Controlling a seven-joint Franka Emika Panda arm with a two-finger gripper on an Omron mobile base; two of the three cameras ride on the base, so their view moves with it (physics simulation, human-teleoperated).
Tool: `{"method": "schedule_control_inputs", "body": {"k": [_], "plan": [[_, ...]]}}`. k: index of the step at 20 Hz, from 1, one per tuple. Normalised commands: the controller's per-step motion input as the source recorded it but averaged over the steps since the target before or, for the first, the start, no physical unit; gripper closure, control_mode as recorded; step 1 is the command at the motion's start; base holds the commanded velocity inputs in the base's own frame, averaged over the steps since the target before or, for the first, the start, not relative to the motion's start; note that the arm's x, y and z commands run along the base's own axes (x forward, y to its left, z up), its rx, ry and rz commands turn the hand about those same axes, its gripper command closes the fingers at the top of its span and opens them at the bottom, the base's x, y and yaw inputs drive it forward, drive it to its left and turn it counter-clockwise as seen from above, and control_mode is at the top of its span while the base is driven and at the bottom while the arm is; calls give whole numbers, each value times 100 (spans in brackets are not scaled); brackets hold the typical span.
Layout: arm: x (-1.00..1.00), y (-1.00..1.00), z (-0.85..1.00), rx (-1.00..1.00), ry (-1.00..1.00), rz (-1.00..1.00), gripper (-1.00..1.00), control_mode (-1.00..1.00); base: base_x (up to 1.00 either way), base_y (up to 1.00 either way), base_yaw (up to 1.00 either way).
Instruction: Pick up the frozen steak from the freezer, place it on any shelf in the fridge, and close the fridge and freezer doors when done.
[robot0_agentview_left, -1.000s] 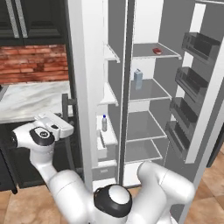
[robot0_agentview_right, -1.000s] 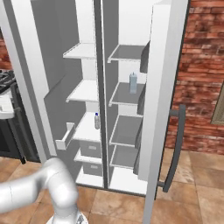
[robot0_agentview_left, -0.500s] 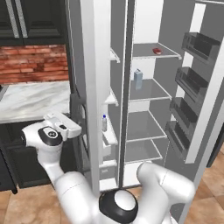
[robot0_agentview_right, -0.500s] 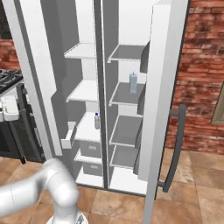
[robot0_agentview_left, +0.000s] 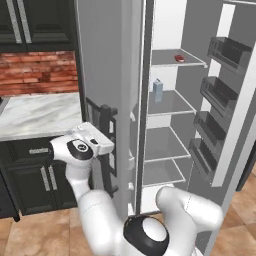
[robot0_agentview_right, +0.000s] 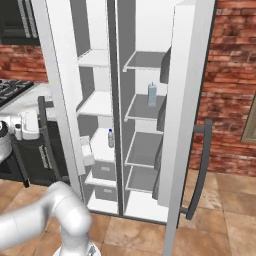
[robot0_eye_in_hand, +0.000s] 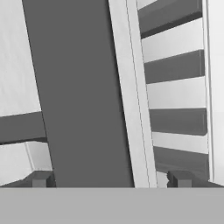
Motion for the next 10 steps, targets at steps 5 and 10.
{"method": "schedule_control_inputs", "body": {"k": [5, 10], "plan": [[41, -83, 0, 0, 0, -12, -100, -100, 0, 0, 0], [58, -63, 0, 0, 0, -7, -100, -100, 0, 0, 0]]}}
